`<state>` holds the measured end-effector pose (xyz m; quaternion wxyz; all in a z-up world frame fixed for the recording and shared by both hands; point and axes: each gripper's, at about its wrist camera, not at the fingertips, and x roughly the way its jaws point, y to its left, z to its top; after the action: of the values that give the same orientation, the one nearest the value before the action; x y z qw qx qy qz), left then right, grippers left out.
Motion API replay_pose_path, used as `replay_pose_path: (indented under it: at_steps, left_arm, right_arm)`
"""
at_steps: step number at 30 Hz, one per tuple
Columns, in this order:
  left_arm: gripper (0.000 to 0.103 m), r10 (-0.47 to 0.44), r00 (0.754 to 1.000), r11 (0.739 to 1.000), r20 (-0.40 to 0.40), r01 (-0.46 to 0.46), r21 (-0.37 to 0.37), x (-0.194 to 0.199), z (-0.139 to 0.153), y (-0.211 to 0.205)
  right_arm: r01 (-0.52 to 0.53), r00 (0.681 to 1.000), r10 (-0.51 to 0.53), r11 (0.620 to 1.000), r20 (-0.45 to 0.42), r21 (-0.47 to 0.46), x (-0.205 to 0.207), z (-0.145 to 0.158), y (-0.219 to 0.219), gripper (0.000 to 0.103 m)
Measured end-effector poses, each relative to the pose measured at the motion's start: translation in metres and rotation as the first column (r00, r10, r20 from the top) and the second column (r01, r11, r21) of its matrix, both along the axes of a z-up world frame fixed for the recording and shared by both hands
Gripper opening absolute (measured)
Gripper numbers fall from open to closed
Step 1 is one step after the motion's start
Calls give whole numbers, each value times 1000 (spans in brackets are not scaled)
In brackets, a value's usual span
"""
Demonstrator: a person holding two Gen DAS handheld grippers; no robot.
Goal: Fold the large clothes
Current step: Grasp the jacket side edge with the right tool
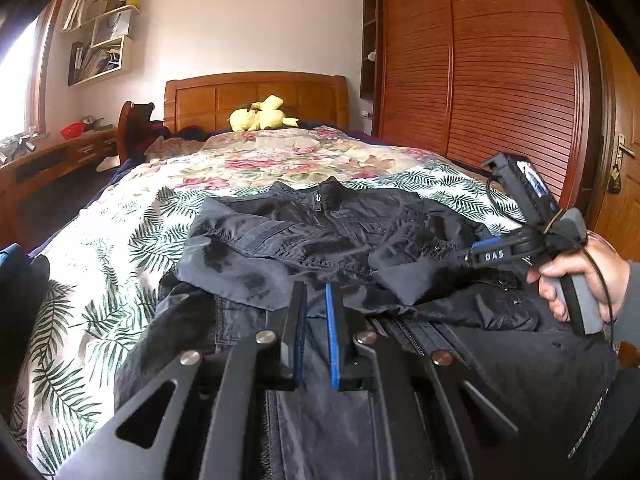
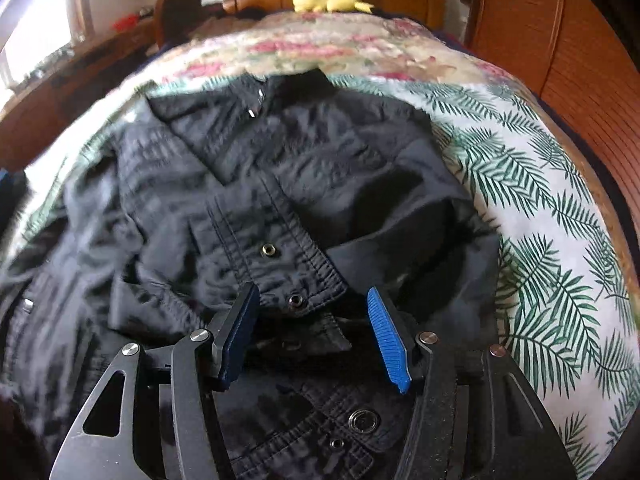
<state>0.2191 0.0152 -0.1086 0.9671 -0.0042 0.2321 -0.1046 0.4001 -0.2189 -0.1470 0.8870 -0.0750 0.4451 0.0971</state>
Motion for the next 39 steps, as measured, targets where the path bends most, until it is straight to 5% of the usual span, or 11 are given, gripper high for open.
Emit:
replay_pose_path:
  at_steps: [10, 14, 18, 21, 28, 39]
  left_arm:
    - [6, 17, 1000, 1000, 7, -17, 8, -9, 4, 6]
    - [6, 23, 1000, 1000, 16, -23, 13, -14, 8, 8]
    - [6, 34, 999, 999, 24, -35, 17, -20, 10, 13]
    - [6, 44, 999, 999, 29, -45, 26, -26, 10, 17]
    - [6, 63, 997, 998, 48, -64, 19, -39, 15, 30]
    - [6, 98, 993, 995, 69, -99, 5, -49, 23, 45]
  right_arm:
    - [54, 998, -56, 997, -37, -53, 10, -18, -2, 78]
    - [75, 994, -71, 996, -88, 41, 14, -18, -12, 78]
    - [26, 994, -16, 995, -107, 92, 9, -17, -8, 44]
    - [2, 997, 2, 999, -73, 46, -1, -8, 0, 12]
    - [-73, 996, 69, 995, 61, 65, -34, 35, 18, 3]
    - [-307, 945, 286, 943, 159, 128, -118, 72, 89, 3]
